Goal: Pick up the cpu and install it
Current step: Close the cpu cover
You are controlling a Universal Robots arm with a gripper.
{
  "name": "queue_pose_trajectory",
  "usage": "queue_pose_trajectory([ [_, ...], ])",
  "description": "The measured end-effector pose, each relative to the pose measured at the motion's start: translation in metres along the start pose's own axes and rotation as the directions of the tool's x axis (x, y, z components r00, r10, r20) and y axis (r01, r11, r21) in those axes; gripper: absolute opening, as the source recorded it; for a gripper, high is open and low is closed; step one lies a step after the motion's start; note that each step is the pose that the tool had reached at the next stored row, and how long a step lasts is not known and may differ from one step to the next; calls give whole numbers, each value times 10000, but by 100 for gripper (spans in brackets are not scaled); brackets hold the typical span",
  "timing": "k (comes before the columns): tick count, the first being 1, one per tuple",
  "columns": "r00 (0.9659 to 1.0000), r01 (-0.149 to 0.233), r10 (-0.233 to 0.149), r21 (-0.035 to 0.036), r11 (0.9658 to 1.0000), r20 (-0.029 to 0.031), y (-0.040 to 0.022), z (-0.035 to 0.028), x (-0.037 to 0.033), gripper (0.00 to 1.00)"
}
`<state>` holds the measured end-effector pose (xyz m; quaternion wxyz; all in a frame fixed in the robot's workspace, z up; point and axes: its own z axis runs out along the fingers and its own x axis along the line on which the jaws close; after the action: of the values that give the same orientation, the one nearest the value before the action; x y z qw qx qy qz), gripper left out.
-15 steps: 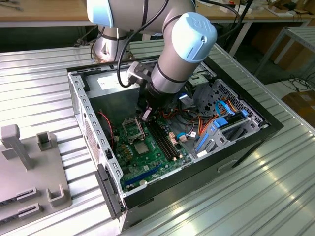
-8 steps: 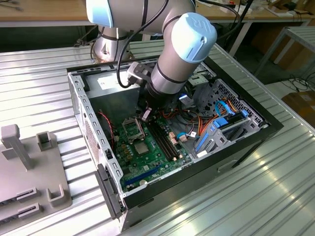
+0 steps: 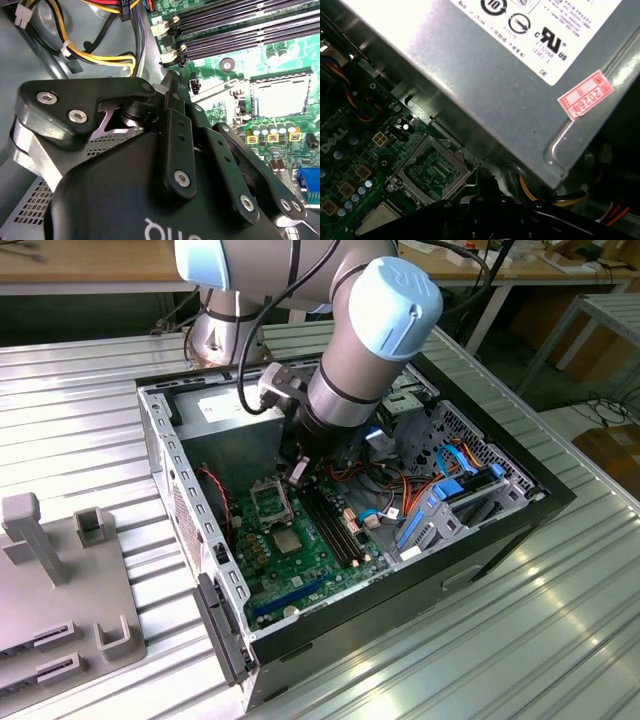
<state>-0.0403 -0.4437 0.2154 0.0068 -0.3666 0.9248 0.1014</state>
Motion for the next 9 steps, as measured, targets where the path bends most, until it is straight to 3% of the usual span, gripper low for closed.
queue_pose_trajectory([
  [3, 9999, -13, 15, 169, 9999, -157, 10, -53, -5, 11],
  [9, 9994, -25, 38, 379, 9993, -350, 22, -118, -11, 11],
])
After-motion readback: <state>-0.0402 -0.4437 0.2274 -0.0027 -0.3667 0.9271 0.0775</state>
